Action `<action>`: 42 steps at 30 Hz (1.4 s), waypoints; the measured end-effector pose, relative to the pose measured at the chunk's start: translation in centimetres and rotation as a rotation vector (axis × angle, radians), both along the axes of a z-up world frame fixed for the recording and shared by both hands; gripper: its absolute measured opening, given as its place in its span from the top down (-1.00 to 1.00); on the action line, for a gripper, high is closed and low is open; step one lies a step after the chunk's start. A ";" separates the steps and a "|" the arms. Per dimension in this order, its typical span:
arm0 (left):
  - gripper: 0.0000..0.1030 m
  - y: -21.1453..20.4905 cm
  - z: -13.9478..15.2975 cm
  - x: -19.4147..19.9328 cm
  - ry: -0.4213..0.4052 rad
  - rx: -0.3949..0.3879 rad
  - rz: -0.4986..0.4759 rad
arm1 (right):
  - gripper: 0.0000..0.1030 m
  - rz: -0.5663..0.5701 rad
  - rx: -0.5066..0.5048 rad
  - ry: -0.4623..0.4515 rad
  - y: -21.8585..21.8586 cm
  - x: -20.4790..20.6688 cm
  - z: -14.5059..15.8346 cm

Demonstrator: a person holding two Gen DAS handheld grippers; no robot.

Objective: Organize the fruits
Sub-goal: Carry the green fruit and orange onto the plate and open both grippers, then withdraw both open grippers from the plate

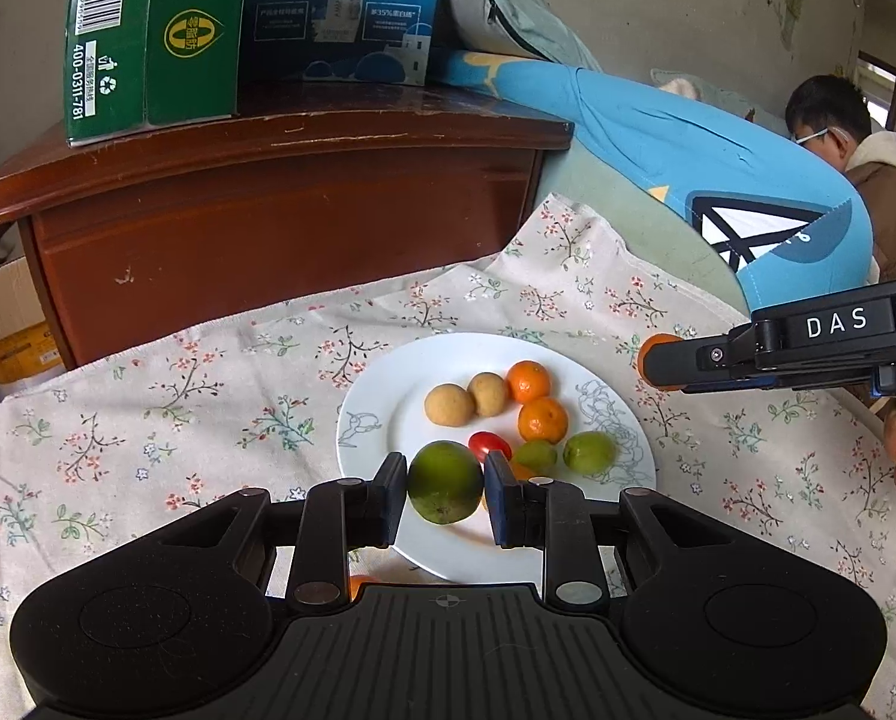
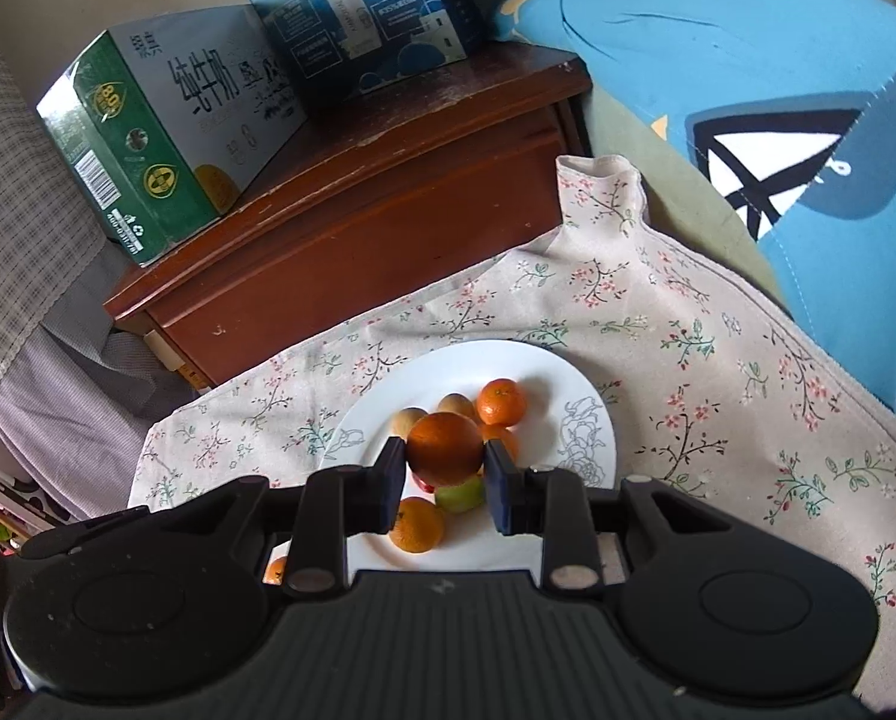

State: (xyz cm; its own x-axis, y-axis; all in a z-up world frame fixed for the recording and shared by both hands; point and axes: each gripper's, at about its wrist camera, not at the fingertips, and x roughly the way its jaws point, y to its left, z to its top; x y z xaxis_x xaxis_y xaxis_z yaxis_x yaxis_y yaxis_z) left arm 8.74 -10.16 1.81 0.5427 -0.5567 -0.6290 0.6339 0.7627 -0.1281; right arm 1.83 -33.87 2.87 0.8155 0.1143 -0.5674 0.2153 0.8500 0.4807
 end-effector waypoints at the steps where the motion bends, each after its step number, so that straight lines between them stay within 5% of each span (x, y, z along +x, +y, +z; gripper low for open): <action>1: 0.51 -0.2 -0.1 0.2 0.003 -0.001 0.002 | 0.45 -0.009 -0.003 0.006 -0.1 0.2 -0.2; 11: 0.51 -1.9 -1.7 1.6 0.034 -0.002 0.006 | 0.45 -0.078 0.006 0.093 -1.1 2.3 -3.5; 24: 0.44 -2.3 -1.3 1.8 0.034 -0.030 0.027 | 0.38 -0.072 0.068 0.080 -1.4 3.1 -4.2; 29: -0.21 -1.6 0.3 1.4 0.014 -0.059 0.080 | 0.25 -0.060 0.076 0.046 -1.2 2.8 -3.3; 42: -0.44 1.8 3.7 -0.7 0.008 0.017 0.134 | -0.03 -0.030 0.076 0.026 -0.1 1.5 -1.6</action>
